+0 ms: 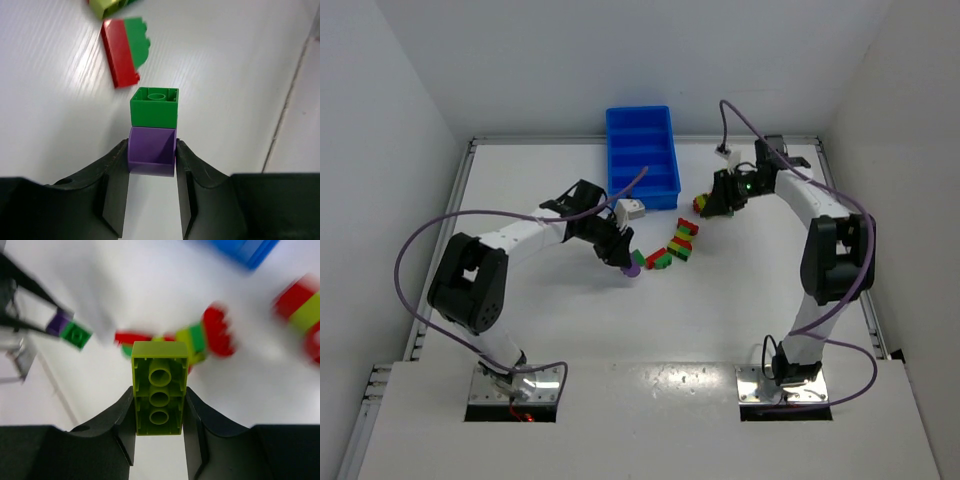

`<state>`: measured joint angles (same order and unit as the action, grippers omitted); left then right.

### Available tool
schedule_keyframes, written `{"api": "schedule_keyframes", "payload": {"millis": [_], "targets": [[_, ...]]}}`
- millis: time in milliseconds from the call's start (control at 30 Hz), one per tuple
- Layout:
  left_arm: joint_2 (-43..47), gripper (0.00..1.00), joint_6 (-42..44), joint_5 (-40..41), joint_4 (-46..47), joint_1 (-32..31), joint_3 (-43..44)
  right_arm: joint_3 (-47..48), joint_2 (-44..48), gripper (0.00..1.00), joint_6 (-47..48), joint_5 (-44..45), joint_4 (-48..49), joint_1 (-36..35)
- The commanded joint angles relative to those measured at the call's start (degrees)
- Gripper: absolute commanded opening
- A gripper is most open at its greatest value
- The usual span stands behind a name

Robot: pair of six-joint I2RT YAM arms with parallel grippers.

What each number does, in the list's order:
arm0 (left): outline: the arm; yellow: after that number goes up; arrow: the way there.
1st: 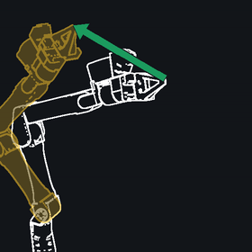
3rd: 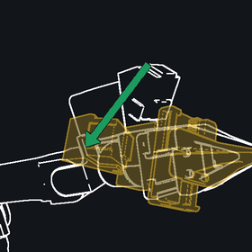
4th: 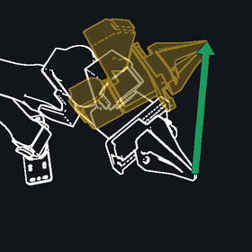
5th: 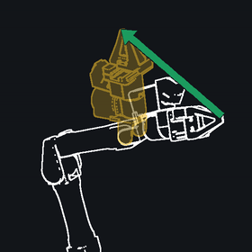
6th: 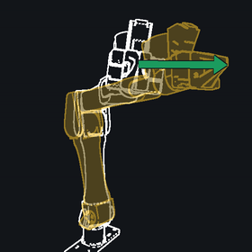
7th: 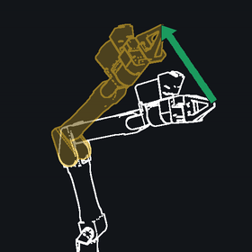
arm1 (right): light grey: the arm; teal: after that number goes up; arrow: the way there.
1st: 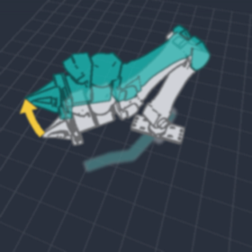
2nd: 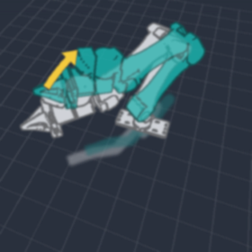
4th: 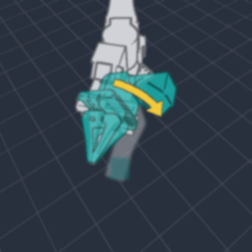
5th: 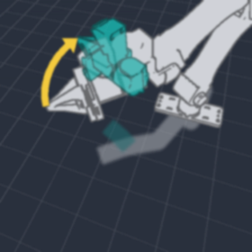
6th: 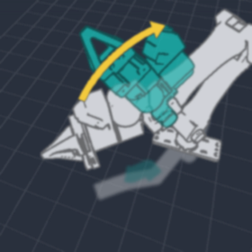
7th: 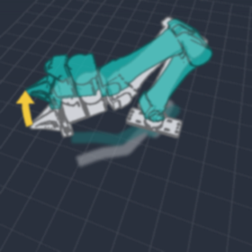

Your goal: Sort the legos into containers by color

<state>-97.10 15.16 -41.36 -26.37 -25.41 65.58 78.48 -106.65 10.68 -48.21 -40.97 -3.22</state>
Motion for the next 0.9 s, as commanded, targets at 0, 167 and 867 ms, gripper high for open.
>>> {"api": "schedule_keyframes", "payload": {"millis": [0, 167, 867], "targets": [[3.32, 0.39, 0.57, 7.17, 4.93, -0.07, -2.83, 9.40, -1.79, 0.00, -10.04, 5.22, 15.98, -0.47], [5.69, 0.61, -2.93, 11.56, 8.26, 0.45, -5.73, 21.26, -9.53, 0.00, -14.19, 6.28, 20.05, -4.67], [6.92, 0.63, -7.07, 16.14, 10.73, 8.53, 1.30, 39.91, -28.34, 0.00, -23.95, 19.90, 22.35, -14.44]]}}
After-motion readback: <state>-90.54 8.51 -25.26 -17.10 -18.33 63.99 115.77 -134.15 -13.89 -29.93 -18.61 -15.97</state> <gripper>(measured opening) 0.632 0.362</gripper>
